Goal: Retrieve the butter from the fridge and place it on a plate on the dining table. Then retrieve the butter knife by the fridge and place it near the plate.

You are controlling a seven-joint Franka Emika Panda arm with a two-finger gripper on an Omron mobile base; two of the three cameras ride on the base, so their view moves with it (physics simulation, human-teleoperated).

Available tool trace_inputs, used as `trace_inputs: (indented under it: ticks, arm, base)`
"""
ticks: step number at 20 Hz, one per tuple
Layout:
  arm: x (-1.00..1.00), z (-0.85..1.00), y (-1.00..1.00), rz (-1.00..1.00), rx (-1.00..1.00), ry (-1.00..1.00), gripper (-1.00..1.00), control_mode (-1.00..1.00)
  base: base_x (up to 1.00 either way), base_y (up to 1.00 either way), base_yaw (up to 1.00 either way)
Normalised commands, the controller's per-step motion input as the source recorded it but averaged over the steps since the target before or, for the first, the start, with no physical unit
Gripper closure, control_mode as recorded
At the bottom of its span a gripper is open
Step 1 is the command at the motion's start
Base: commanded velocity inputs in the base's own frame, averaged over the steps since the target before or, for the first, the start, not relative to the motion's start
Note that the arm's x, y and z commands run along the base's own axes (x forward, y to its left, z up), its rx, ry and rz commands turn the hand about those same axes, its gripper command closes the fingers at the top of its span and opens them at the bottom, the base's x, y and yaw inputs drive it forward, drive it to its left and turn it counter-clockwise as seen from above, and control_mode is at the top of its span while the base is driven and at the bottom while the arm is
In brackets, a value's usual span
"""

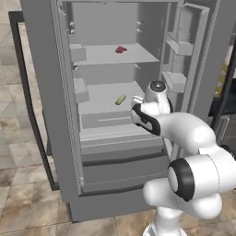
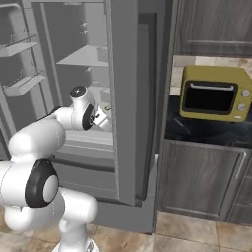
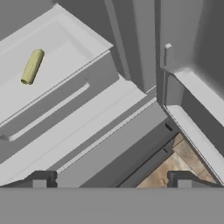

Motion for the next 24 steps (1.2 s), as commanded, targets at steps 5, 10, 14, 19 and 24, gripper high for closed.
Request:
trace_inputs:
  ticks: [5, 10, 14, 19, 24]
  arm:
    - [0.00, 0.00, 0.00, 0.00, 0.00, 0.00, -1.00, 1.00]
    - [0.00, 0.00, 0.00, 0.00, 0.00, 0.00, -1.00, 1.00]
    - [0.00, 0.00, 0.00, 0.00, 0.00, 0.00, -1.00, 1.00]
    - [0.00, 0.00, 0.00, 0.00, 0.00, 0.00, -1.00, 1.00]
    - [0.00, 0.00, 0.00, 0.00, 0.00, 0.00, -1.00, 1.00]
  base:
    - [0.30, 0.20, 0.00]
    - [0.53, 0.11, 0.00]
    - [0.43, 0.15, -0.01]
    - [0.40, 0.35, -0.04]
    - [0.51, 0.28, -0.06]
